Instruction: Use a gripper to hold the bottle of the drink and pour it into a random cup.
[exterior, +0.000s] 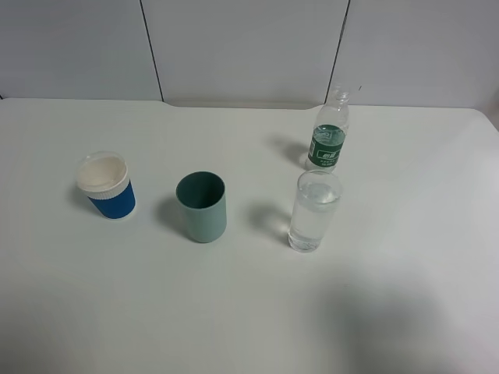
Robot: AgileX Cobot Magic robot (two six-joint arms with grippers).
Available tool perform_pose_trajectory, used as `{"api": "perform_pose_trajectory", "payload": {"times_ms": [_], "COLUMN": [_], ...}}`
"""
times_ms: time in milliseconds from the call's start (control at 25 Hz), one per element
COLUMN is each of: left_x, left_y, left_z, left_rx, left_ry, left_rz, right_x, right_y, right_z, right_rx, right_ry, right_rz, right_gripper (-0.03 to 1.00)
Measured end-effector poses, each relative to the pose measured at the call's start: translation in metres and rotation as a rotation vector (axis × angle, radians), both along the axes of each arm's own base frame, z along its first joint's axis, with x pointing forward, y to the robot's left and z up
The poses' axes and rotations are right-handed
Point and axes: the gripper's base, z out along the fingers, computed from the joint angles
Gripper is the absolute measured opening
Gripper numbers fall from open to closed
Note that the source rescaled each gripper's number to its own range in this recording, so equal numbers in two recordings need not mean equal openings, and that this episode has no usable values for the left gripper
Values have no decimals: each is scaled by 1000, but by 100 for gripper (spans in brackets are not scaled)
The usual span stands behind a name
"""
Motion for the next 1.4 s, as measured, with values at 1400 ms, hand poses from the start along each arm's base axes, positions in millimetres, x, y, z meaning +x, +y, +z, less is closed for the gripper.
{"api": "perform_pose_trajectory", "payload": {"times_ms": [1400], "left_x": [0], "left_y": [0], "left_z": [0], "left_rx": [1], "left_ry": [0], "left_rz": [0], "right_x": [18], "right_y": [5], "right_z": [-32], "right_rx": [44], "right_ry": [95], "right_rz": [60], "right_gripper": [69]}}
